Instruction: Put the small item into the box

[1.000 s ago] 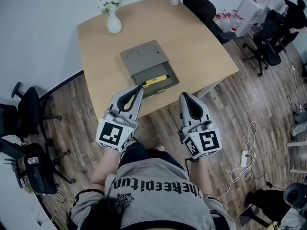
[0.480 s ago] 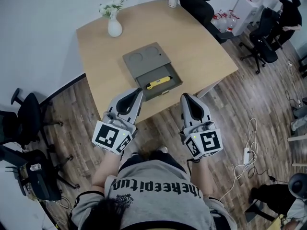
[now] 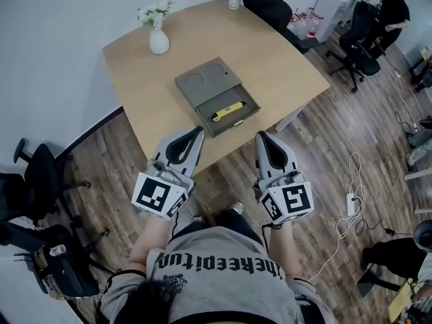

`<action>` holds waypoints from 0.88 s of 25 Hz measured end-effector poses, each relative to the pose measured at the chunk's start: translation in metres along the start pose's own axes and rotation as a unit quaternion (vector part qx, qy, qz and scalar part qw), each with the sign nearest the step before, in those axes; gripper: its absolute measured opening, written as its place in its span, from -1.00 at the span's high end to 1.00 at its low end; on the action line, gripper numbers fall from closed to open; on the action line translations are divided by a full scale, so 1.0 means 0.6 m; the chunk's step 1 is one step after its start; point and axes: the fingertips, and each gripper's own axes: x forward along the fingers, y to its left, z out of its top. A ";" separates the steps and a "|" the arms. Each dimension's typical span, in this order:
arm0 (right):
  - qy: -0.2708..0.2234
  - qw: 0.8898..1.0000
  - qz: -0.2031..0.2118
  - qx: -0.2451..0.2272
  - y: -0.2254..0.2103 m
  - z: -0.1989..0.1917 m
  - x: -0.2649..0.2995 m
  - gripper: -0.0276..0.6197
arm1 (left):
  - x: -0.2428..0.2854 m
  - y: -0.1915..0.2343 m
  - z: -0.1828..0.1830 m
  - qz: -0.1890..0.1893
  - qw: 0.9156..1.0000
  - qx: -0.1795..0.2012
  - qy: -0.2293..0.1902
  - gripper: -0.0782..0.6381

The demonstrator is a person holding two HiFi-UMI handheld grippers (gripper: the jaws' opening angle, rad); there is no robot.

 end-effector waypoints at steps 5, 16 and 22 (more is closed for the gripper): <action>0.000 1.000 -0.015 -0.006 0.038 0.000 -0.021 0.89 | -0.033 -0.004 0.005 -0.019 1.000 0.001 -0.001 0.74; -0.006 0.999 -0.041 -0.013 0.114 0.005 -0.062 0.89 | -0.100 -0.015 0.012 -0.049 0.999 -0.003 -0.002 0.74; -0.007 0.999 -0.047 -0.018 0.149 0.005 -0.078 0.89 | -0.131 -0.017 0.016 -0.059 0.998 -0.004 -0.005 0.74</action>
